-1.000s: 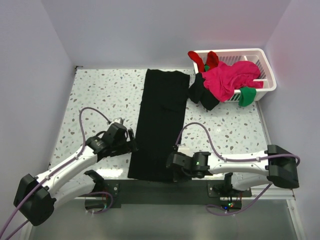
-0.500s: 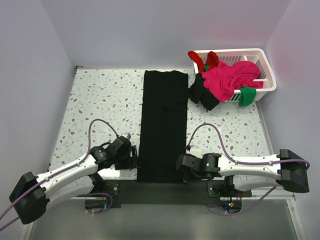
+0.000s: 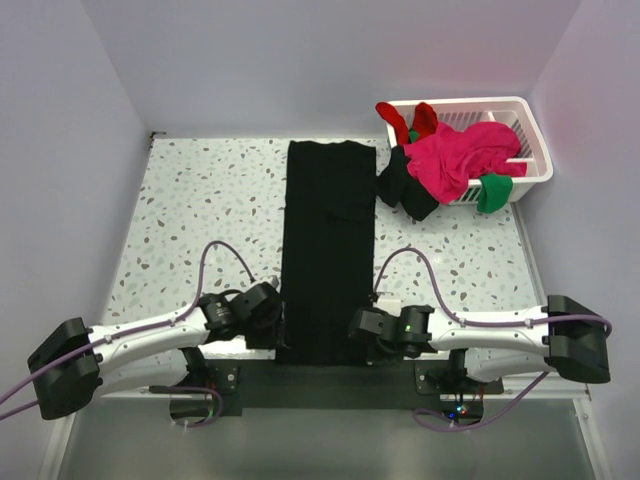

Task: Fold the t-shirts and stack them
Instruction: Fold the tshirt

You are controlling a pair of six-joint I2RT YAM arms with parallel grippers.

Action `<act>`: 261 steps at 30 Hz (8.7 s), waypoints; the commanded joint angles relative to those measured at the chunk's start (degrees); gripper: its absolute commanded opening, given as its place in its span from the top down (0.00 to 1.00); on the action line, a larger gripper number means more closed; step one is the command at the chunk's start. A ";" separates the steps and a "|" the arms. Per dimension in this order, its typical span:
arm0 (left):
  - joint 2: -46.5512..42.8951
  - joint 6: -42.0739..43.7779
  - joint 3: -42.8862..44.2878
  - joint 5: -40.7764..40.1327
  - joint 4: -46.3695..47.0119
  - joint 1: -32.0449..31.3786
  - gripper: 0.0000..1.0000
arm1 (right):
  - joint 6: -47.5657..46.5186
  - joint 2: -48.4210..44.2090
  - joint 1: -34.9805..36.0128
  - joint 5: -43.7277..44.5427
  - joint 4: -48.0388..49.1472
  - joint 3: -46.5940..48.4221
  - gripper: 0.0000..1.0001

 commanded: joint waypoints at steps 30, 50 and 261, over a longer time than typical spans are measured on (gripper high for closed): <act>3.05 -4.66 -2.14 1.14 -0.21 -4.44 1.00 | 0.49 -1.81 -0.33 -1.23 -1.18 -0.91 1.00; -4.78 -7.21 1.81 -1.32 -13.92 -7.25 1.00 | -2.07 -1.72 1.25 -8.79 -7.40 2.43 1.00; 4.72 23.55 18.25 12.48 -11.81 30.98 1.00 | -31.43 1.12 -35.67 -16.08 -13.99 18.96 1.00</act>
